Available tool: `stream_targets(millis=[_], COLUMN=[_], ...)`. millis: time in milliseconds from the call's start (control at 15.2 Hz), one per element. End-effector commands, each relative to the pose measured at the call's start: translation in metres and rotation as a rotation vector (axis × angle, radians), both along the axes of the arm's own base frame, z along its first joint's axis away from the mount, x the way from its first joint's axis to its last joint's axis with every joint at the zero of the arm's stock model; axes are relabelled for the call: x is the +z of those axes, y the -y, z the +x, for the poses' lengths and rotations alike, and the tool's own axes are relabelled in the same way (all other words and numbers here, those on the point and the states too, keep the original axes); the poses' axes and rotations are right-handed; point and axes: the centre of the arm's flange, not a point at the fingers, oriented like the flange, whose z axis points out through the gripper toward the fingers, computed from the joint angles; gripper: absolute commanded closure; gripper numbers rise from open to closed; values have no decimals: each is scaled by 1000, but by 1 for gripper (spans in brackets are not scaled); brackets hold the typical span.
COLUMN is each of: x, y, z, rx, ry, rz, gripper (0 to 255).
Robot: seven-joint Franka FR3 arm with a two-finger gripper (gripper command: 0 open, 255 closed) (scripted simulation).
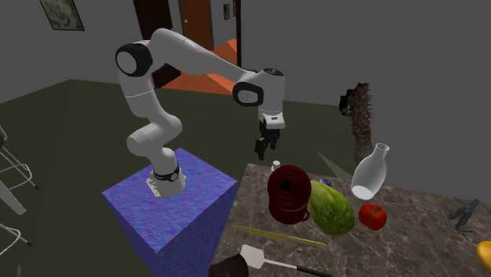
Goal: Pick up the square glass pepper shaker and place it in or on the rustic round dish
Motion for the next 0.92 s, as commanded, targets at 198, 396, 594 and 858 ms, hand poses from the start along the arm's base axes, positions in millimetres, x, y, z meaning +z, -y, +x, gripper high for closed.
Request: stream_targets(millis=[198,396,594,858], x=[-42,-58,-73,-92], y=[-49,-60,-59,-59], z=[23,28,28,28], rx=[0,0,0,0], ry=[-23,-28,-28,-28], rz=[-4,-5,-5,-5], gripper=[0,0,0,0])
